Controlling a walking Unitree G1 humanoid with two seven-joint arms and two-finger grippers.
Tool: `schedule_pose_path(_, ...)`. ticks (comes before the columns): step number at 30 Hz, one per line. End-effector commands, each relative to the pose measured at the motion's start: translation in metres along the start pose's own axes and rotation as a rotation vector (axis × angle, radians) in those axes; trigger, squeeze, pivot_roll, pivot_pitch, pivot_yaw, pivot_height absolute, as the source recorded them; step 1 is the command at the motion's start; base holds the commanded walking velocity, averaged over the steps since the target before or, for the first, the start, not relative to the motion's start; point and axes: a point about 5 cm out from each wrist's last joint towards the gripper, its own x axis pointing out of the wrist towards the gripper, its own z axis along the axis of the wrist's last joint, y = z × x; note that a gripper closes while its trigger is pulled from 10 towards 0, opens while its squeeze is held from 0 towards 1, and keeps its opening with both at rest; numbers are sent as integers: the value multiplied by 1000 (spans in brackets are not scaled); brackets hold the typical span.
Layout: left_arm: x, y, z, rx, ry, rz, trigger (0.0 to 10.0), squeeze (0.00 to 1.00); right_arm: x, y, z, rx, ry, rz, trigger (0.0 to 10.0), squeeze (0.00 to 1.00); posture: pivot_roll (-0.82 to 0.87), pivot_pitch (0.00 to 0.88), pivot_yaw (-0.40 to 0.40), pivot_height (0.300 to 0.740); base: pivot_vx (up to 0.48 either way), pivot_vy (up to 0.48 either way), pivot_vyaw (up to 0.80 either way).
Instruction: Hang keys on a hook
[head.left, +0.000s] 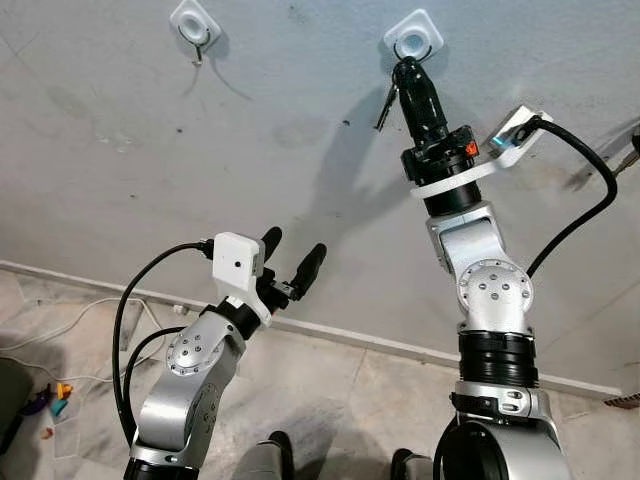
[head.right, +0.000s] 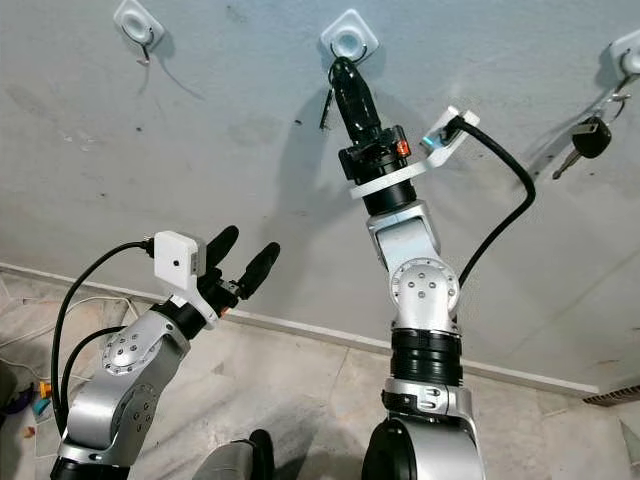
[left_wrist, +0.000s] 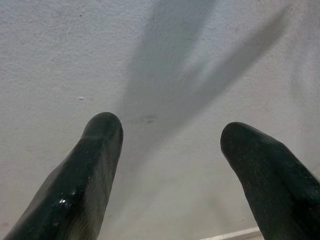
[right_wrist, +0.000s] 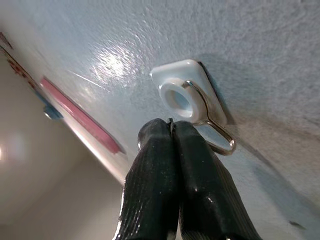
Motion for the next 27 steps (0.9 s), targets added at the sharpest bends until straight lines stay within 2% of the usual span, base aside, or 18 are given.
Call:
schedule_pose_path(1, -2, 0, -2, 4, 13, -8, 10000, 0, 2, 12, 11, -2, -44, 76, 10000, 0, 44, 224, 132, 740, 0, 0, 0)
schedule_pose_path(11, -2, -1, -4, 1, 15, -9, 10000, 0, 0, 22, 16, 1, -32, 135, 10000, 0, 40, 222, 128, 740, 0, 0, 0)
schedule_pose_path(27, -1, -3, -5, -3, 17, -12, 10000, 0, -10, 20, 10, -7, 22, 102, 10000, 0, 33, 225, 127, 740, 0, 0, 0)
